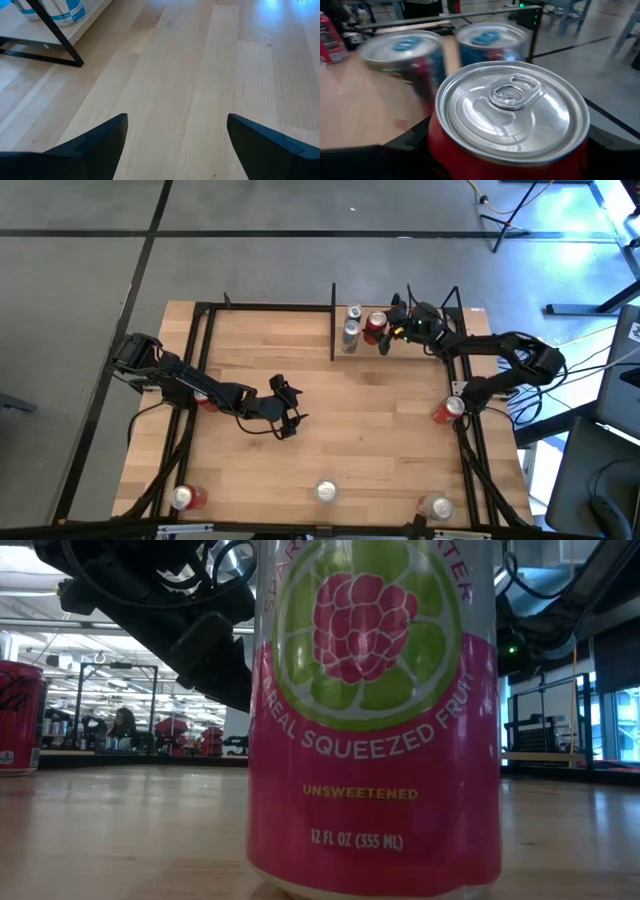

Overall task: Place canned beverage on shelf
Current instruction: Put the red black soda can on the shelf

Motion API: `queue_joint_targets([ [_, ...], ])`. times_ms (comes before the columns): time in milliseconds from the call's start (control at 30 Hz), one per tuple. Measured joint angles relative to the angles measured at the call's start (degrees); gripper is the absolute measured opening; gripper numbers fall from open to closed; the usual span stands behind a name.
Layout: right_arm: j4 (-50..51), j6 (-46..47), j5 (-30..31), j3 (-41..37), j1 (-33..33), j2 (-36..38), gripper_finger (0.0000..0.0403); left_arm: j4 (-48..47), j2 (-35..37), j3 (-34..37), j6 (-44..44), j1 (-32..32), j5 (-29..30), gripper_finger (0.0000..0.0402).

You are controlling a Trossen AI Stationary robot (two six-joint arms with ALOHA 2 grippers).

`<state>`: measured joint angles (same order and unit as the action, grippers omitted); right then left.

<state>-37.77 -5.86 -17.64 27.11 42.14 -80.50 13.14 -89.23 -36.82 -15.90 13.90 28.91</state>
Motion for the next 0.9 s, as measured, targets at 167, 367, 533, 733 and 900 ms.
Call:
queue_joint_targets([
  [167,-2.08,0.16,0.02,0.00,-0.07,-2.35,0.0278,0.01,0.00,0.00,0.00,-0.01,0.00,0.0334],
  [367,-3.47,-0.45,-0.03,0.11,-0.07,-4.07,0.0278,0.01,0.00,0.00,0.02,0.01,-0.01,0.0334],
  [533,-3.44,-0.92,-0.03,0.11,-0.14,-4.07,0.0326,0.03,0.00,0.00,0.02,0.01,-0.02,0.0334],
  [733,-4.76,-0.72,-0.98,0.17,-0.14,-2.95,0.0383,0.03,0.00,0.00,0.02,0.00,-0.02,0.0334],
  [900,0.41,-1.32,-1.55,1.22,-0.12,3.06,0.0396,0.01,0.00,0.00,0.02,0.00,-0.22,0.0334],
])
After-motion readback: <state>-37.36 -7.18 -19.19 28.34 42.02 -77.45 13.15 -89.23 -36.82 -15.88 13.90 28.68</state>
